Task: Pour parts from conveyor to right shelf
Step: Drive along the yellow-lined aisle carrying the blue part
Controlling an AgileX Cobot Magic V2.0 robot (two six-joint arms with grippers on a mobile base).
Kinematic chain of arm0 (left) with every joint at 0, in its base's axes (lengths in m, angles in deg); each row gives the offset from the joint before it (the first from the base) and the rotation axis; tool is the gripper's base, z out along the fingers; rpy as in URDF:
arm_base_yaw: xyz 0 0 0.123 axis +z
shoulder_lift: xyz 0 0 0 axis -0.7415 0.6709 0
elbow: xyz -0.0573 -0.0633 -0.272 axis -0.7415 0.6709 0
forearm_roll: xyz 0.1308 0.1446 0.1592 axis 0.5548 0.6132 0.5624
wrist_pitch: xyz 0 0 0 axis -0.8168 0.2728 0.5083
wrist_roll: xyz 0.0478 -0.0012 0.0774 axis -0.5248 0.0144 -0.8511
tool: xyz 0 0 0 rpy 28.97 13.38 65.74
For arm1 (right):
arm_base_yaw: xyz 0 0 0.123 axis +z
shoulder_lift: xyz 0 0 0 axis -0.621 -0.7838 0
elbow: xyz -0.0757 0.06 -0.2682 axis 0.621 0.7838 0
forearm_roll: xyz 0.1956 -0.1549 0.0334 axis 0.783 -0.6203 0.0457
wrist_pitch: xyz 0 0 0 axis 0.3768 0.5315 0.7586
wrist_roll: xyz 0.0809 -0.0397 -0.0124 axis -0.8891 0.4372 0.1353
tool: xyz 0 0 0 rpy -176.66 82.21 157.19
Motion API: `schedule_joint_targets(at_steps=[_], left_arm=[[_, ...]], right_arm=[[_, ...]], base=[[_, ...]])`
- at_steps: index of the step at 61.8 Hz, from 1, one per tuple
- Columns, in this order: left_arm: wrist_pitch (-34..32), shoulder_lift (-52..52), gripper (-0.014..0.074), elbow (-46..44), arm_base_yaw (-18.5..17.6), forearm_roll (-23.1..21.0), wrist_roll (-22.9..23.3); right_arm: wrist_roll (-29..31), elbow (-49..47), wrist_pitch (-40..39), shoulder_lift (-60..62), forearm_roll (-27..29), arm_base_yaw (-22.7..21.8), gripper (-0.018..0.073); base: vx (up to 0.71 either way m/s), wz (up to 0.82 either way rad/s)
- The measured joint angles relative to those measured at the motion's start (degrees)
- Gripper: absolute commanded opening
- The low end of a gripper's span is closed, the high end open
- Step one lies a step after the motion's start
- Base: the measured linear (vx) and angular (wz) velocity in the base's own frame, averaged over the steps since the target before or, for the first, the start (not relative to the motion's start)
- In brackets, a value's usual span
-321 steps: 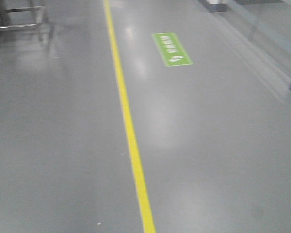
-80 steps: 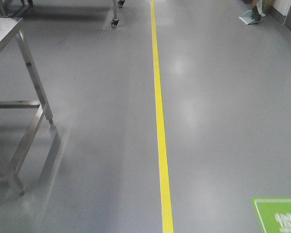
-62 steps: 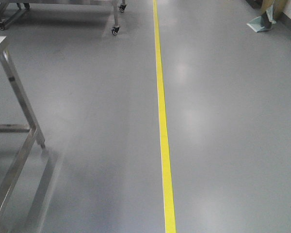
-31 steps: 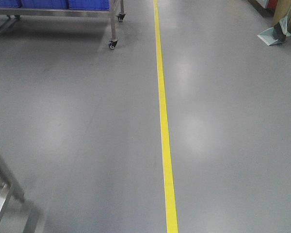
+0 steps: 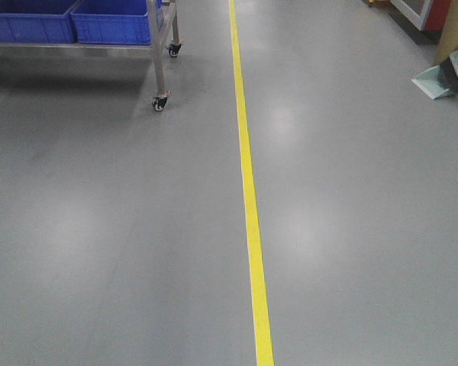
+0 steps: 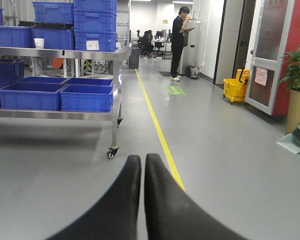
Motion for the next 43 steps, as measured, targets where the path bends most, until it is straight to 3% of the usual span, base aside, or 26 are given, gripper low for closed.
schedule_joint_targets(at_steps=[43], left_arm=[[0.00,0.00,-0.0006,0.00,0.00,0.00,0.00]], right_arm=[[0.00,0.00,0.00,0.00,0.00,0.00,-0.0009]], base=[[0.84,0.01]])
